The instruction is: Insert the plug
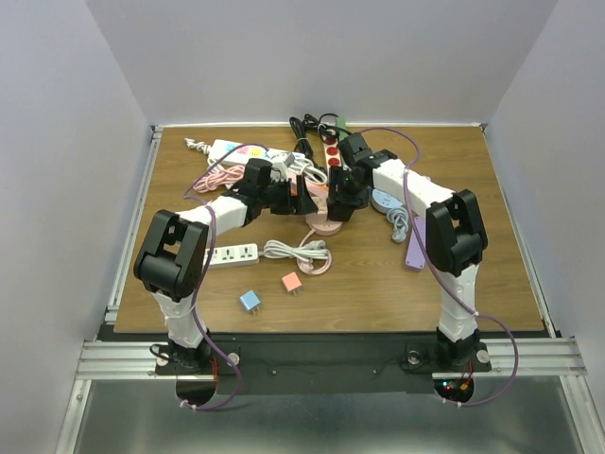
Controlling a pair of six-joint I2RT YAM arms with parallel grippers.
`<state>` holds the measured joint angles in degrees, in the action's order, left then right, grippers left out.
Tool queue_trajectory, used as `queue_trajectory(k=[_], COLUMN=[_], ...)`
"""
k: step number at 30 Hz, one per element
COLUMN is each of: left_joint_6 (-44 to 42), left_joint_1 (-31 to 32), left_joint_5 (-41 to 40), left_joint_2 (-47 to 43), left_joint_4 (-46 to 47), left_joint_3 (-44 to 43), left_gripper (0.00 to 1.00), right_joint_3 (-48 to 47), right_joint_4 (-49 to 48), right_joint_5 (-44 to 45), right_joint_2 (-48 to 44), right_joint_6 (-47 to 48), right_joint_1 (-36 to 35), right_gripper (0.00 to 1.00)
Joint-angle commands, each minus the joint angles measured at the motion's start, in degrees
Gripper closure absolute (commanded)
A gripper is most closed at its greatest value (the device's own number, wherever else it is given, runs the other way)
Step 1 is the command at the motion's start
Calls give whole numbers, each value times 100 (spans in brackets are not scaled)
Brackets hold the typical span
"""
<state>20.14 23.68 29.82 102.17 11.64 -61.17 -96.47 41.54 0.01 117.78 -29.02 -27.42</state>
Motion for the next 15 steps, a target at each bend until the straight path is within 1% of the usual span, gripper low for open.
queue_trajectory(k=[1, 8, 15], left_joint_6=[122, 210, 385], left_joint_1=[-197, -206, -197], left_joint_5=[-143, 41, 138], left_joint_2=[48, 338, 31], left_joint_4=[585, 691, 954], left_joint_3=[-378, -370, 166], left_gripper=[11, 12, 12], right_joint_3=[-144, -223, -189], right_joint_4=[91, 161, 197], right_joint_5=[544, 649, 860], right_joint_2=[447, 589, 597], right_joint_6=[274, 326, 353], right_joint_1=[35, 0, -211], right_gripper=[100, 100, 100])
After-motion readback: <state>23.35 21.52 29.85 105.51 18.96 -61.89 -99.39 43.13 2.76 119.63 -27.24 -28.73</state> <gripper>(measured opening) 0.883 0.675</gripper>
